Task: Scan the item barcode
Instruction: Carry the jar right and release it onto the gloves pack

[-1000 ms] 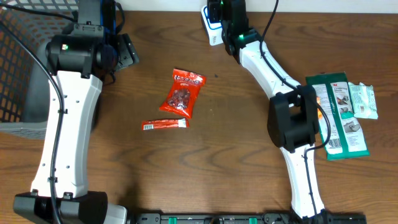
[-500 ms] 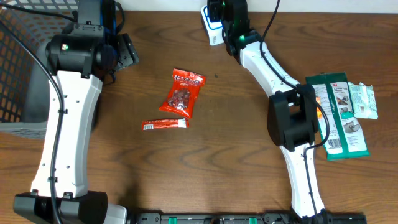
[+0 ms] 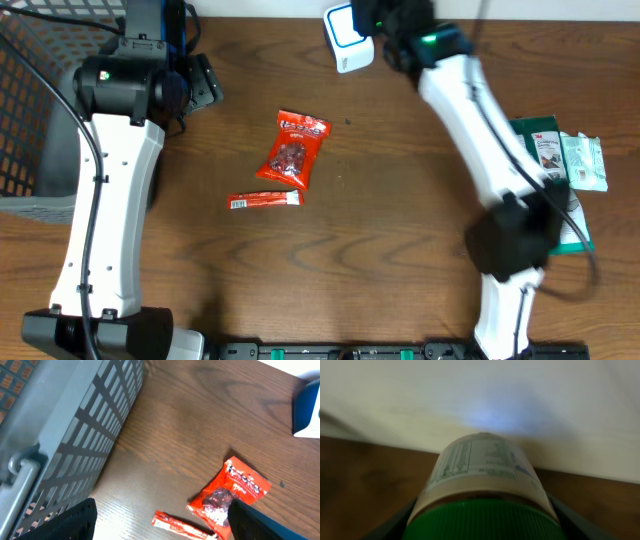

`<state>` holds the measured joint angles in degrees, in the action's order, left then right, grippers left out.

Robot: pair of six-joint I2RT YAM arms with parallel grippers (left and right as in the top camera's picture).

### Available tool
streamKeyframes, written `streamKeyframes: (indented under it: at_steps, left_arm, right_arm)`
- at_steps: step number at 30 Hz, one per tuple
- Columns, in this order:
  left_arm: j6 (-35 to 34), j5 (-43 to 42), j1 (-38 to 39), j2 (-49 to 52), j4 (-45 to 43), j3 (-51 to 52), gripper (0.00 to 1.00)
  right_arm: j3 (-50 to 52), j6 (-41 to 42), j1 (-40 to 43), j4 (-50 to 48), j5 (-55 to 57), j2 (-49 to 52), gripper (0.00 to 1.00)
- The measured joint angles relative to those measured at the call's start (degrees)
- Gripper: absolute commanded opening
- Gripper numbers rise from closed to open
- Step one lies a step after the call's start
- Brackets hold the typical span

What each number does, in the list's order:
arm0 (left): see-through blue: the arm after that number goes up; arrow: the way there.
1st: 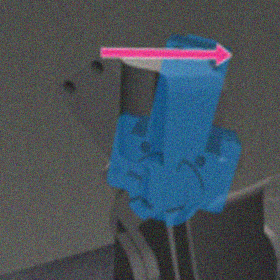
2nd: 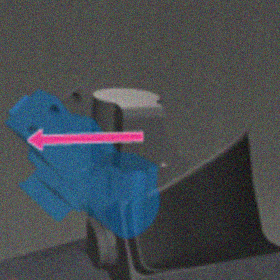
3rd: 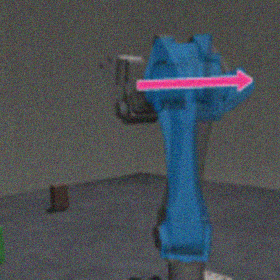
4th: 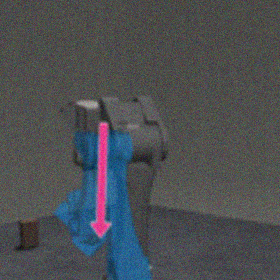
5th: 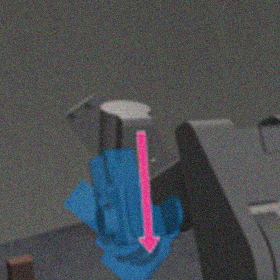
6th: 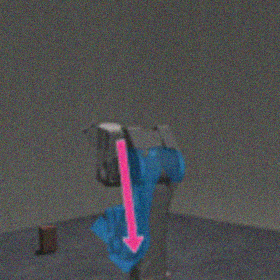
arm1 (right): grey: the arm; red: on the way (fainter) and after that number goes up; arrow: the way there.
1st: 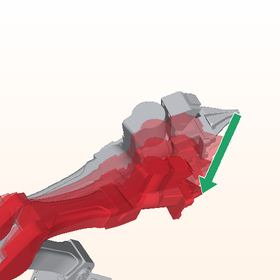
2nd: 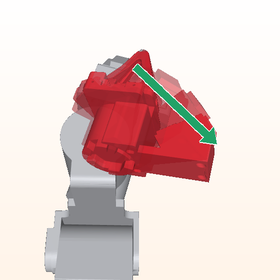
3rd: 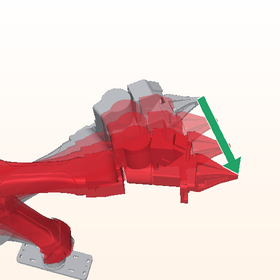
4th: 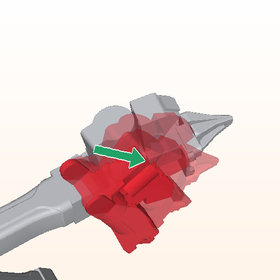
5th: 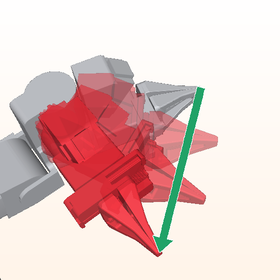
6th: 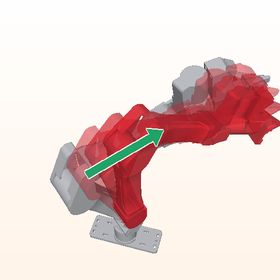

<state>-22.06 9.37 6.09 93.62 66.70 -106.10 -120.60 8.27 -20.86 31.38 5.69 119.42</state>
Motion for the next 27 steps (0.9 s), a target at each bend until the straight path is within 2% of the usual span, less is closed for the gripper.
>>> streamKeyframes:
  at_steps: [7, 10, 14, 18, 27]
  left_arm:
    - [0.0, 0.0, 0.0, 0.0, 0.0, 0.0, 0.84]
    - [0.0, 0.0, 0.0, 0.0, 0.0, 0.0, 0.84]
    - [0.0, 0.0, 0.0, 0.0, 0.0, 0.0, 0.84]
    - [0.0, 0.0, 0.0, 0.0, 0.0, 0.0, 0.84]
    - [0.0, 0.0, 0.0, 0.0, 0.0, 0.0, 0.84]
  right_arm:
    - [-1.3, 0.0, 1.2, 25.3, -1.4, -15.1, 0.09]
    - [-1.6, 0.0, 4.5, 35.4, -1.6, -16.4, 0.03]
    - [-0.8, 0.8, 10.8, 44.7, 0.3, -15.2, 0.03]
    - [2.8, 1.7, 17.8, 46.8, 1.9, -13.7, 0.03]
    - [18.3, 2.6, 30.6, 41.6, 2.3, -13.3, 0.04]
